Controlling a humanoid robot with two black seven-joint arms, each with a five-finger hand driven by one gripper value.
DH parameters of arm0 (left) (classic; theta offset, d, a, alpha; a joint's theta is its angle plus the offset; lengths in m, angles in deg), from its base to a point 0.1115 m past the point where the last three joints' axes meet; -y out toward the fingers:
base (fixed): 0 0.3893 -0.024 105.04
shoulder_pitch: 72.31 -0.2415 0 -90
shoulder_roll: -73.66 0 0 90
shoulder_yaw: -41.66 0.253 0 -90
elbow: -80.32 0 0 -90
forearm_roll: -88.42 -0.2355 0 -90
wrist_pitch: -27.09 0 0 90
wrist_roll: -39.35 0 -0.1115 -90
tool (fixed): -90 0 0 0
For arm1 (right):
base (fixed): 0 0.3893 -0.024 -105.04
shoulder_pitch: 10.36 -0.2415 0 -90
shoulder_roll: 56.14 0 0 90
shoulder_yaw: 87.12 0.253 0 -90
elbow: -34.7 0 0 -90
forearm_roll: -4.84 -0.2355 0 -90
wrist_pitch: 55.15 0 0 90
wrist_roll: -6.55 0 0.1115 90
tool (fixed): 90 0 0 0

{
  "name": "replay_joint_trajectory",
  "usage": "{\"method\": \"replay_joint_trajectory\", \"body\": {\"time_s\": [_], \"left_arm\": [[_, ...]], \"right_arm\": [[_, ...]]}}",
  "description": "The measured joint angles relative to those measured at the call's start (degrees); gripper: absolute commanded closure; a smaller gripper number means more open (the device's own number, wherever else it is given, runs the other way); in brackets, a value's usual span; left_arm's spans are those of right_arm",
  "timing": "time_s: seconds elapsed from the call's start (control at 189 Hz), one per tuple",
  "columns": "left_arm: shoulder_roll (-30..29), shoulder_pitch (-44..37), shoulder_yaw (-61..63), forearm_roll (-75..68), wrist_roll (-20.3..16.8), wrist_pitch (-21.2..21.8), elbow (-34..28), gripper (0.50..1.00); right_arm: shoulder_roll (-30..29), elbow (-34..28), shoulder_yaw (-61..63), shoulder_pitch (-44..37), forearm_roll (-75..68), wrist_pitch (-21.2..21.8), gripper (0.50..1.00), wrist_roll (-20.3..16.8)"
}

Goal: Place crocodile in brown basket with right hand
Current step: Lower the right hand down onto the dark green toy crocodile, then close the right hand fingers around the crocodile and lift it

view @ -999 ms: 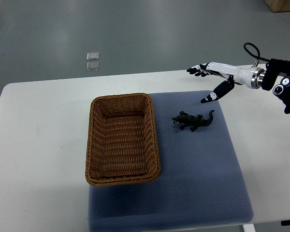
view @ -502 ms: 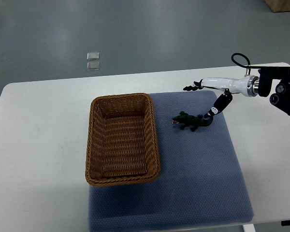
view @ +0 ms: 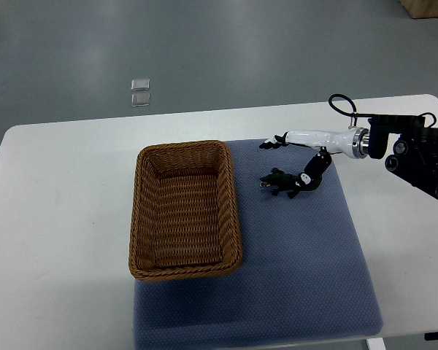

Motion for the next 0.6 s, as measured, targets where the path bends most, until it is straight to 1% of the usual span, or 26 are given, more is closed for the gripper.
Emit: {"method": "replay_joint_trajectory", "body": {"time_s": [0.111, 0.323, 0.598], "left_arm": [[0.0, 0.0, 0.0, 0.0, 0.0, 0.0, 0.0, 0.500], [0.0, 0.0, 0.0, 0.0, 0.0, 0.0, 0.0, 0.500], [0.0, 0.0, 0.0, 0.0, 0.0, 0.0, 0.0, 0.500]], "right_arm": [[-1.0, 1.4, -0.5, 0.2, 0.1, -0.3, 0.574, -0.1], [-2.5, 3.0, -3.9, -0.3, 0.1, -2.7, 0.576, -0.1], [-3.9, 5.0, -4.2, -0.5, 0.2, -2.9, 0.589, -0.1]]}}
